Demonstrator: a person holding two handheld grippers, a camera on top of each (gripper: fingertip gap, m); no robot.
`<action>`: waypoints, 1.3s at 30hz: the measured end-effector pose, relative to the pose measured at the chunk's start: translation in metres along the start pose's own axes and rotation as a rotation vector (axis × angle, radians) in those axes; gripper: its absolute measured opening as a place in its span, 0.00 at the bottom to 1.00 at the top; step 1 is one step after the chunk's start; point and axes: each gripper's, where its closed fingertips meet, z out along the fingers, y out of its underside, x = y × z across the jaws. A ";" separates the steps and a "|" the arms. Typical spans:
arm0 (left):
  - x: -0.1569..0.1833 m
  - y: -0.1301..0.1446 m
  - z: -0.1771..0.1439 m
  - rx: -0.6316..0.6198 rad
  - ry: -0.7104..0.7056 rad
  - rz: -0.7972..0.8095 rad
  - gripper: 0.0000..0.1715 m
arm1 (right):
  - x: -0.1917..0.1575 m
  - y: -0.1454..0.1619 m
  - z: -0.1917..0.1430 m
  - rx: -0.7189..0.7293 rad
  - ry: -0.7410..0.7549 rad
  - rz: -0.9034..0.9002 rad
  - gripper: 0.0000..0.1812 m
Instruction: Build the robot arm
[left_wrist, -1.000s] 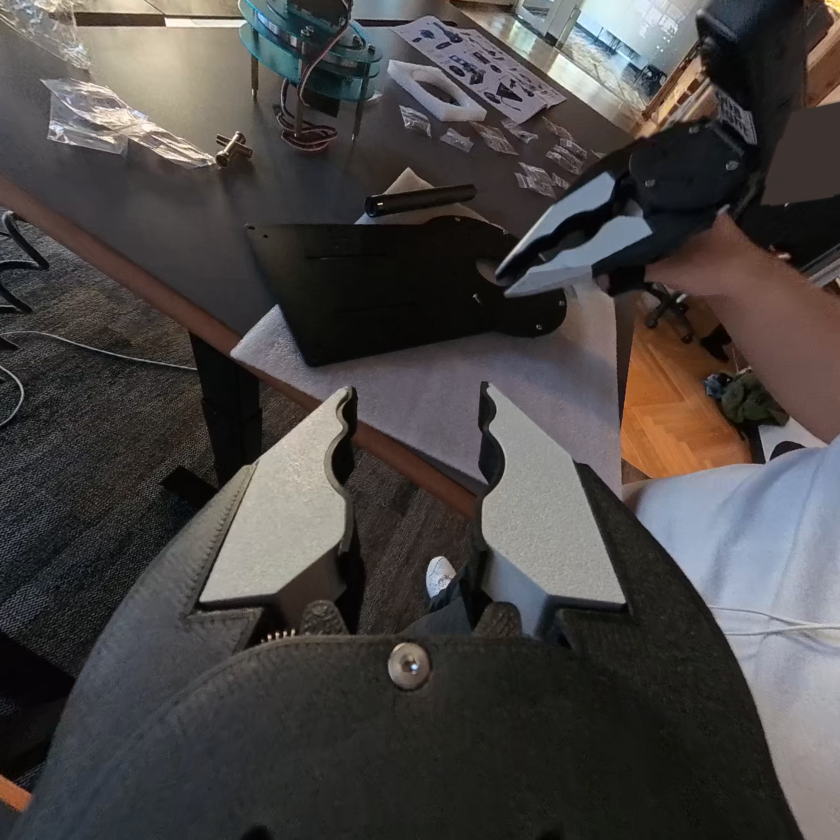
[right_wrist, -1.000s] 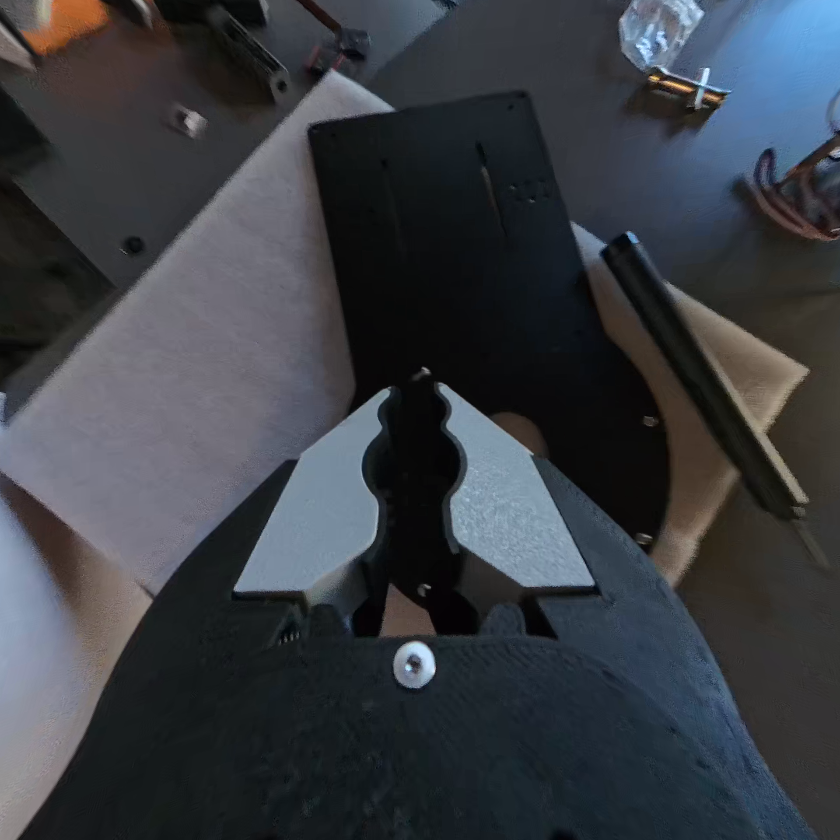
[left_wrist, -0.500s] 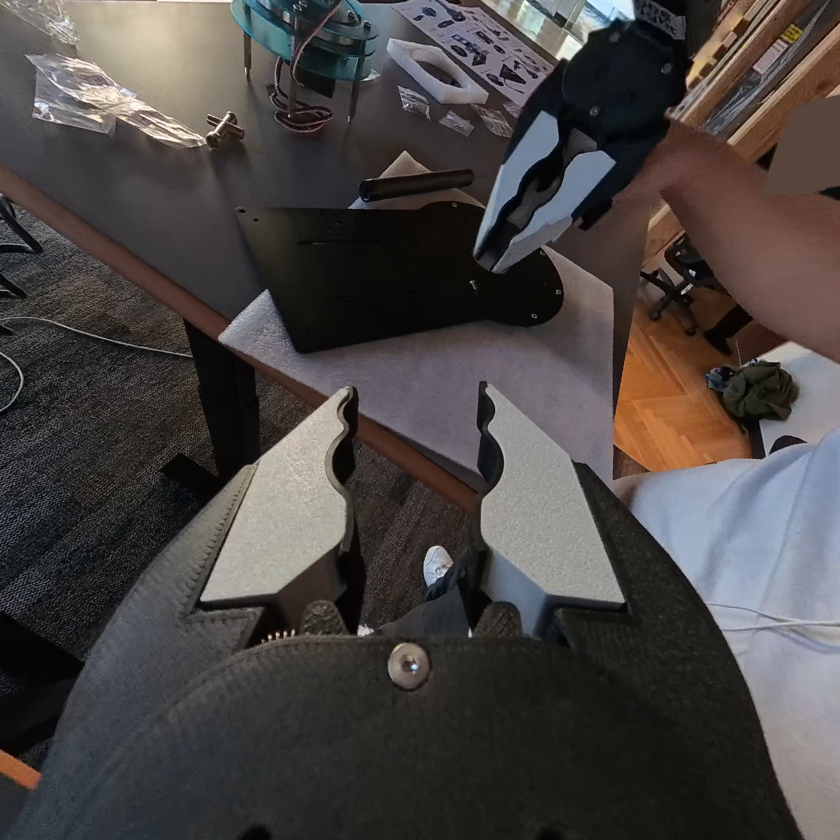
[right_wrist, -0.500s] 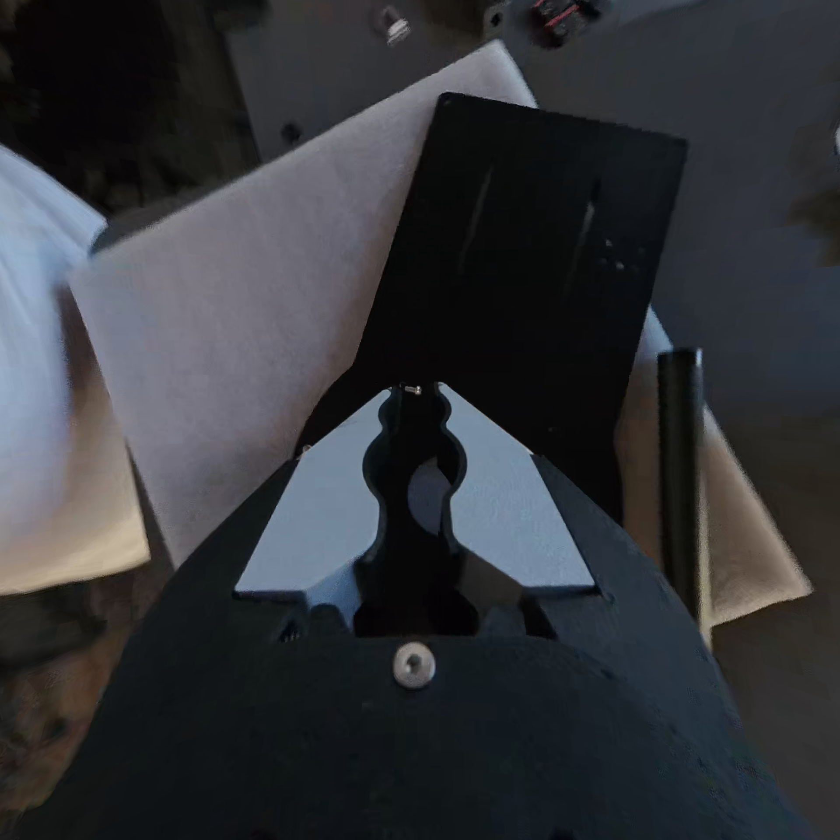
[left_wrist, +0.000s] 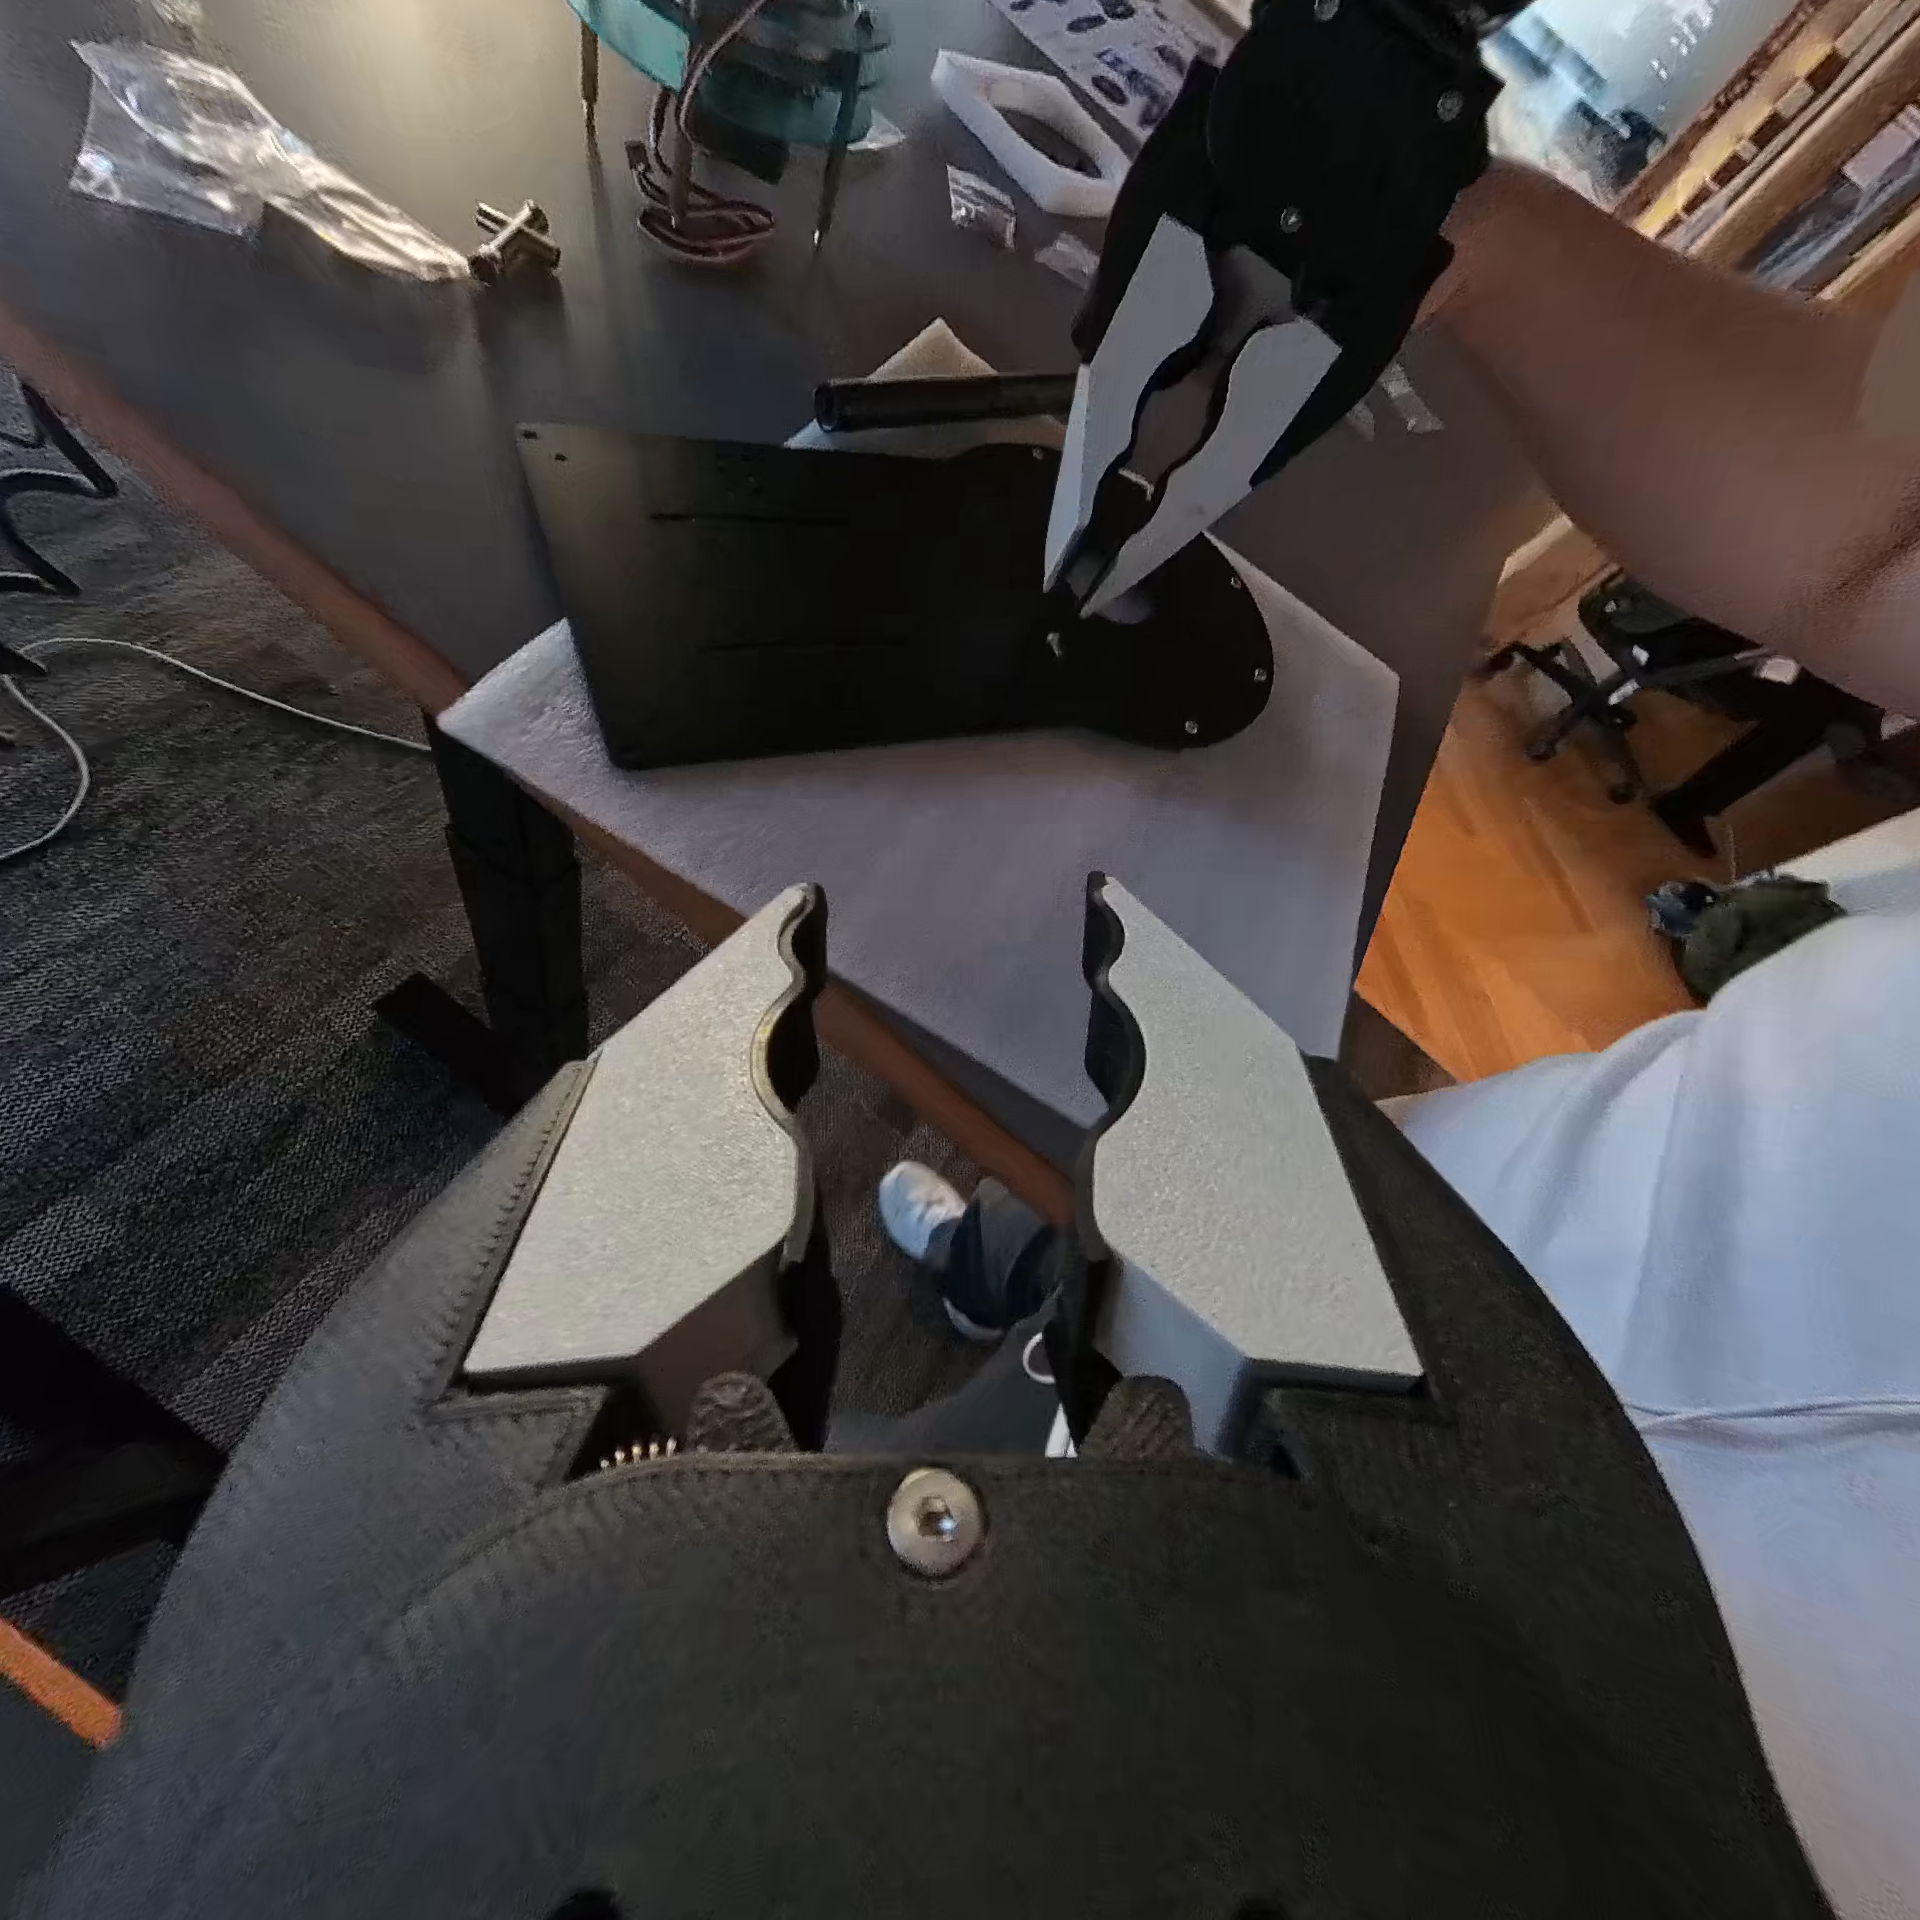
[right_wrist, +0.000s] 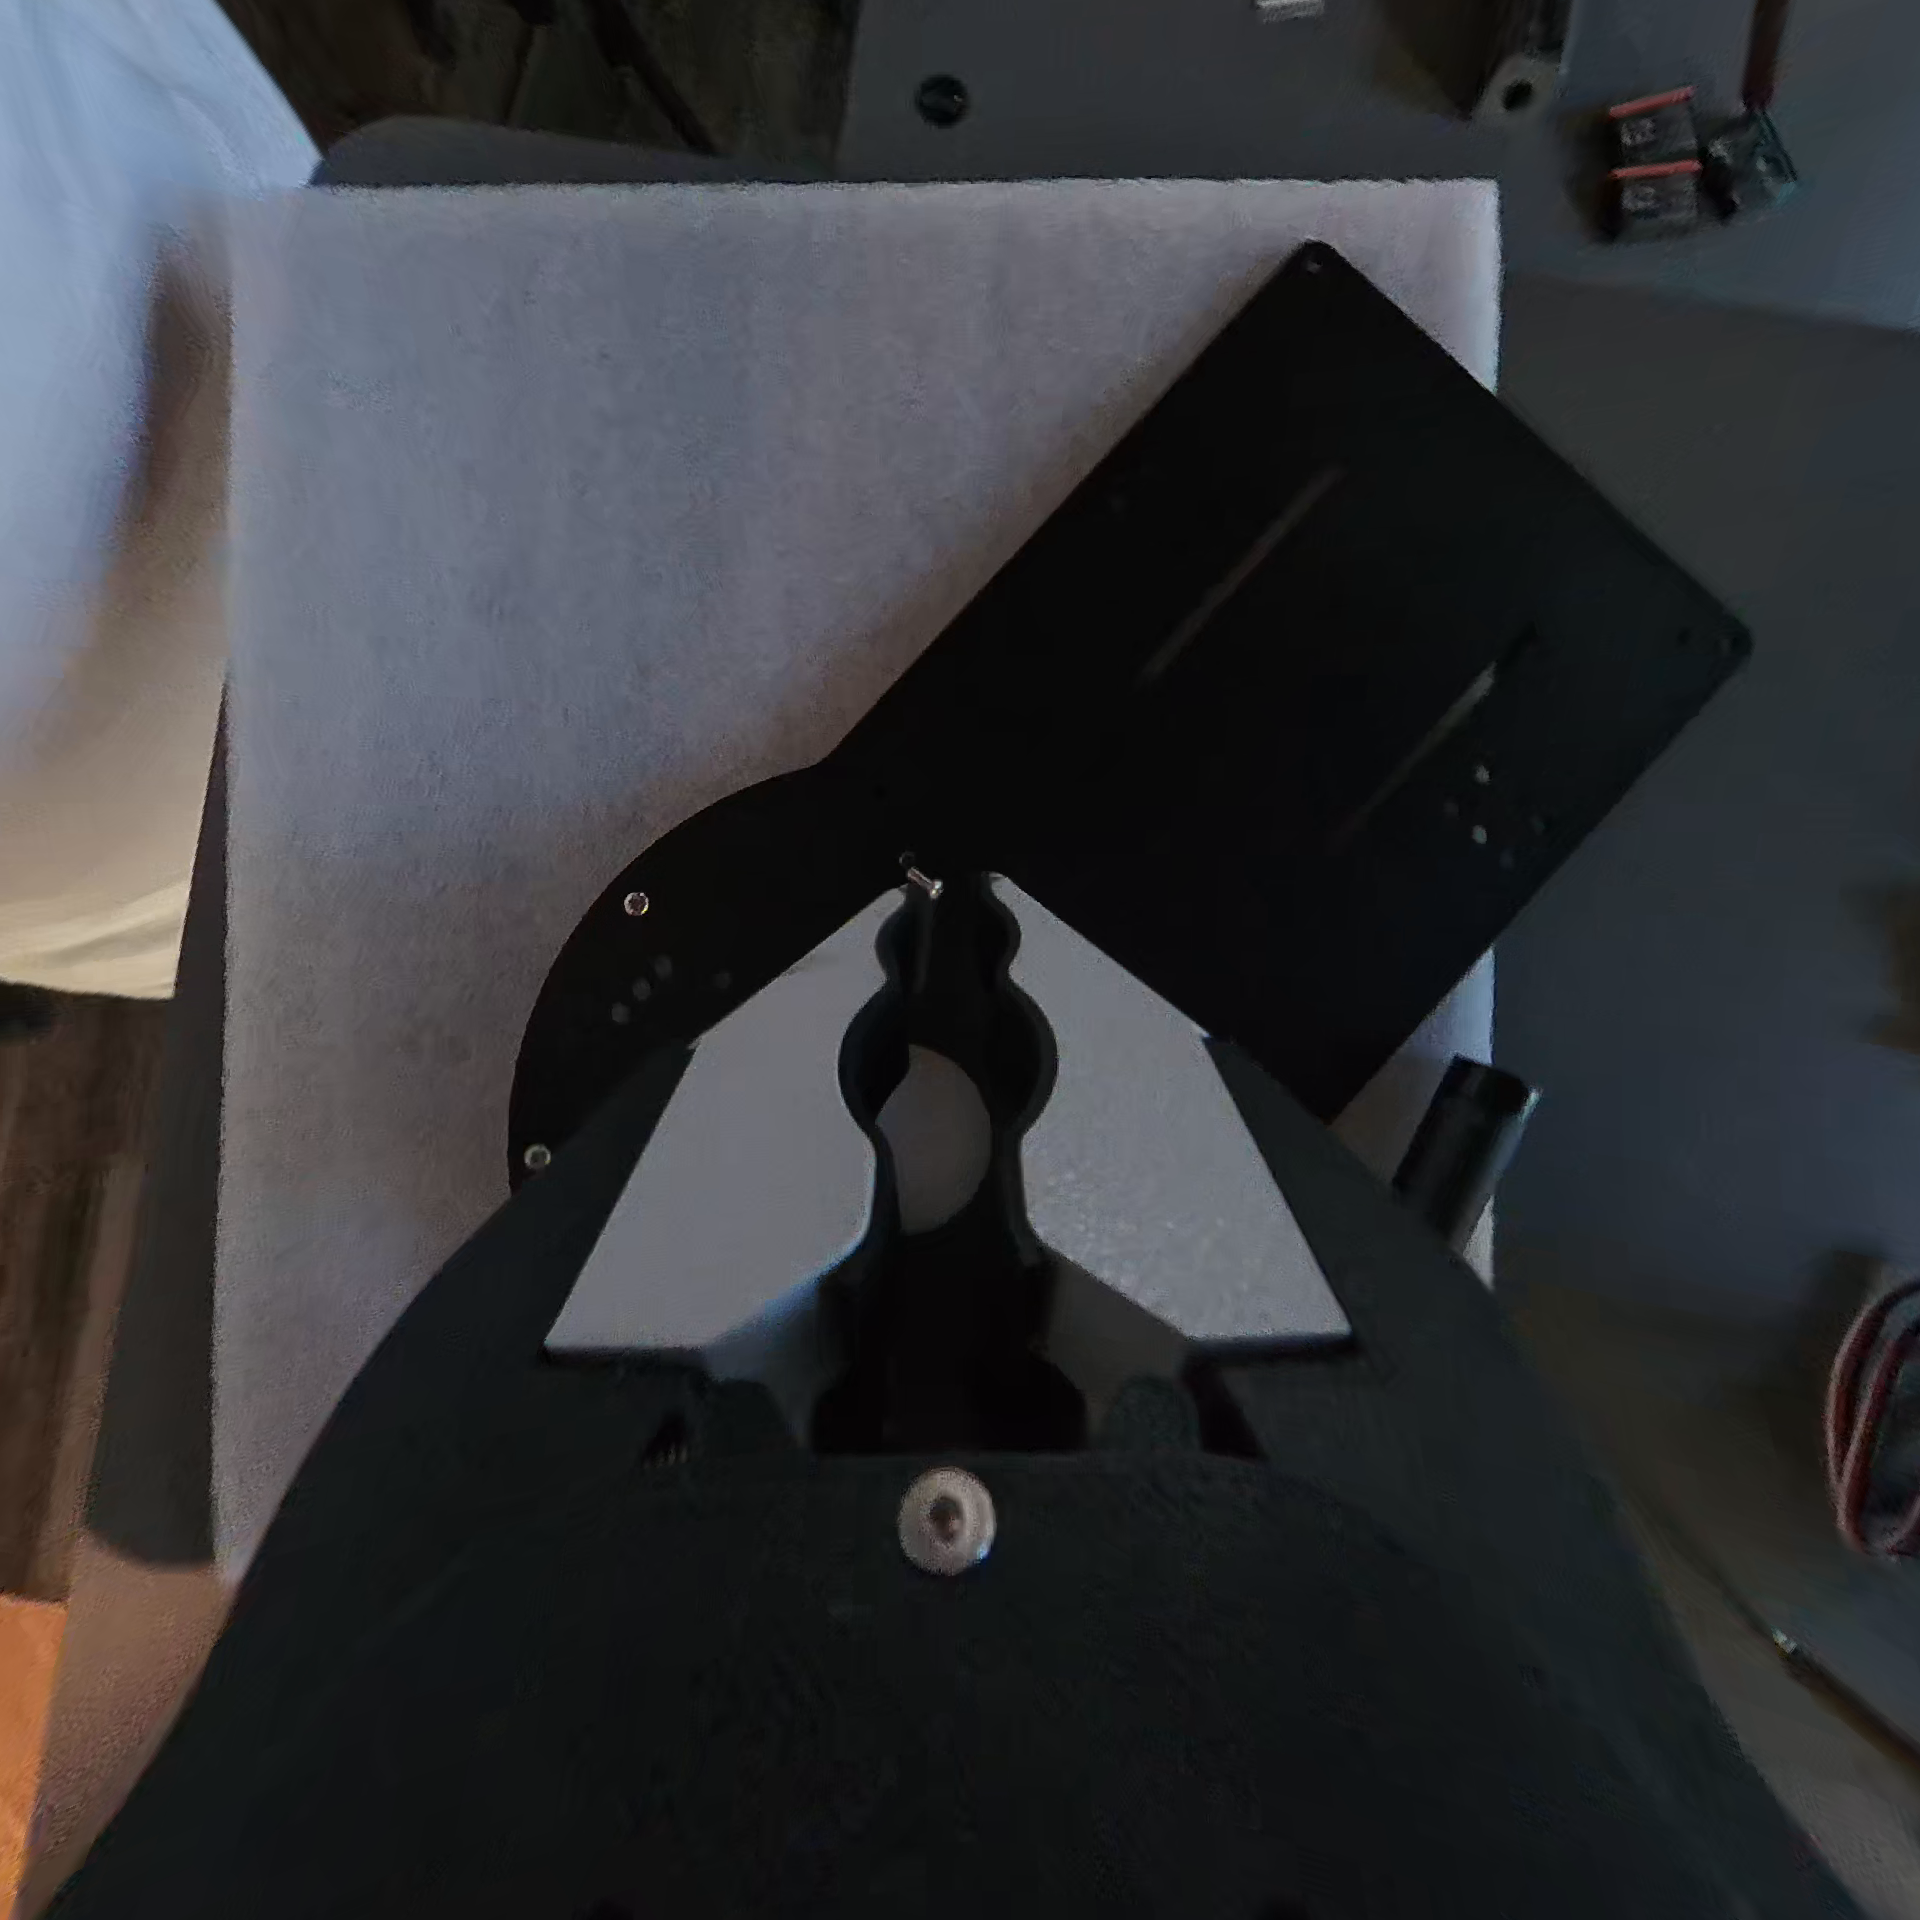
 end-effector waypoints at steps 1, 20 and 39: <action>0.003 -0.003 0.003 0.011 -0.012 -0.004 0.28 | -0.001 -0.001 0.000 -0.001 -0.022 -0.031 0.04; 0.070 -0.006 0.040 0.191 -0.408 -0.230 0.30 | -0.005 0.005 0.009 0.075 -0.245 -0.422 0.07; 0.087 0.003 0.046 0.181 -0.506 -0.256 0.30 | -0.009 0.006 0.011 0.119 -0.333 -0.421 0.02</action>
